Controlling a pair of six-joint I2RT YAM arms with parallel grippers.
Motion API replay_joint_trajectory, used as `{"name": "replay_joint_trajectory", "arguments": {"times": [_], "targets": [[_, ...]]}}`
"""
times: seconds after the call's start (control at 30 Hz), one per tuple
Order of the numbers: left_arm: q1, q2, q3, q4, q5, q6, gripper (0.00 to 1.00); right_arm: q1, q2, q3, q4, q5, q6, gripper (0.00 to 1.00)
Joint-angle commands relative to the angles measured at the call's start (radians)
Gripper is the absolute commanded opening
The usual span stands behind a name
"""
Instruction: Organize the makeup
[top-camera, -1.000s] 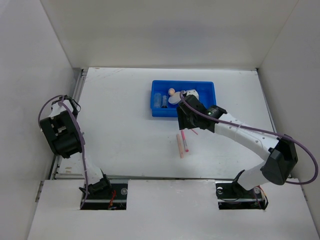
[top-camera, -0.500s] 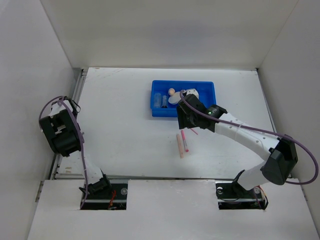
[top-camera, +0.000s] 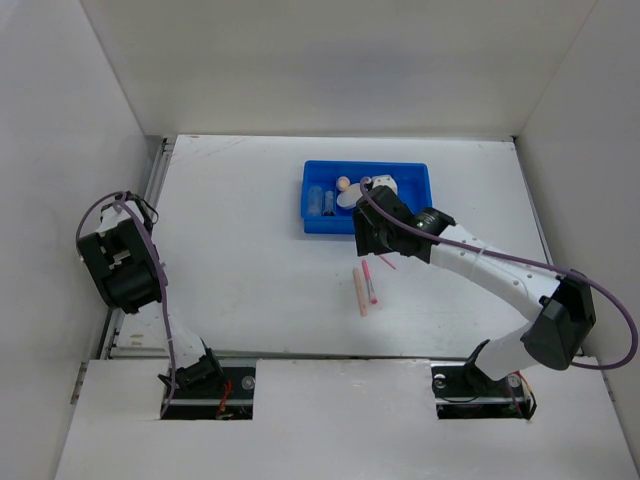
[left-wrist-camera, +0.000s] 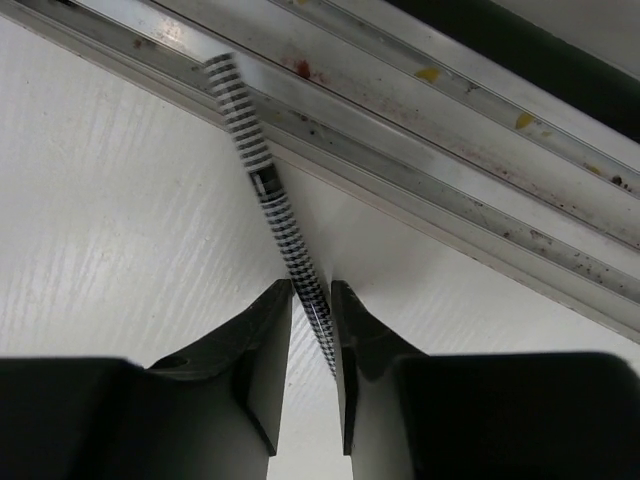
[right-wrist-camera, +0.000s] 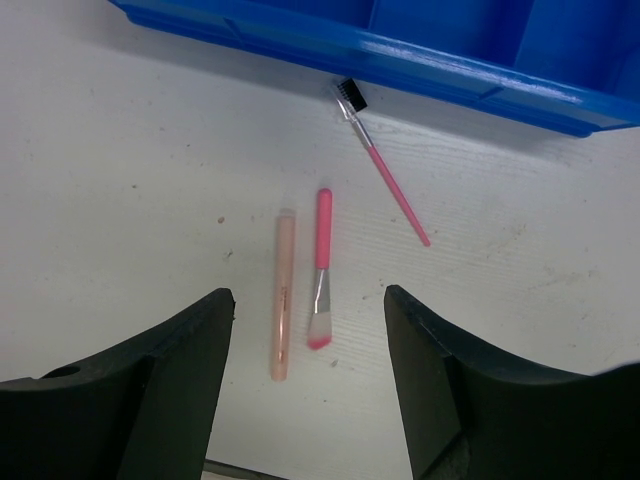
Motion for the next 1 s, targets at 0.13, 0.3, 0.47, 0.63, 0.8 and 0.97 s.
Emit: {"name": "replay_joint_trajectory", "arguments": {"times": [0.13,0.3,0.47,0.63,0.8,0.97], "targets": [[0.007,0.042,0.004,-0.027,0.032,0.056,0.1,0.011,0.0,0.052,-0.001,0.009,-0.007,0.68],[-0.013,0.042,0.013,-0.015,0.032,0.081,0.0,0.011,0.0,0.052,-0.001,0.009,-0.007,0.68],[-0.062,0.042,0.035,-0.026,0.007,0.111,0.0,0.011,0.0,0.052,-0.001,0.009,-0.007,0.68],[-0.082,0.051,0.058,-0.026,0.007,0.148,0.0,0.011,0.009,0.052,-0.001,0.009,-0.007,0.68],[-0.116,0.06,0.099,-0.035,-0.004,0.183,0.0,0.011,0.009,0.052,-0.001,0.009,-0.007,0.68],[-0.193,0.041,0.133,-0.026,-0.033,0.243,0.0,0.011,0.009,0.052,0.008,0.009,-0.007,0.68]]}}
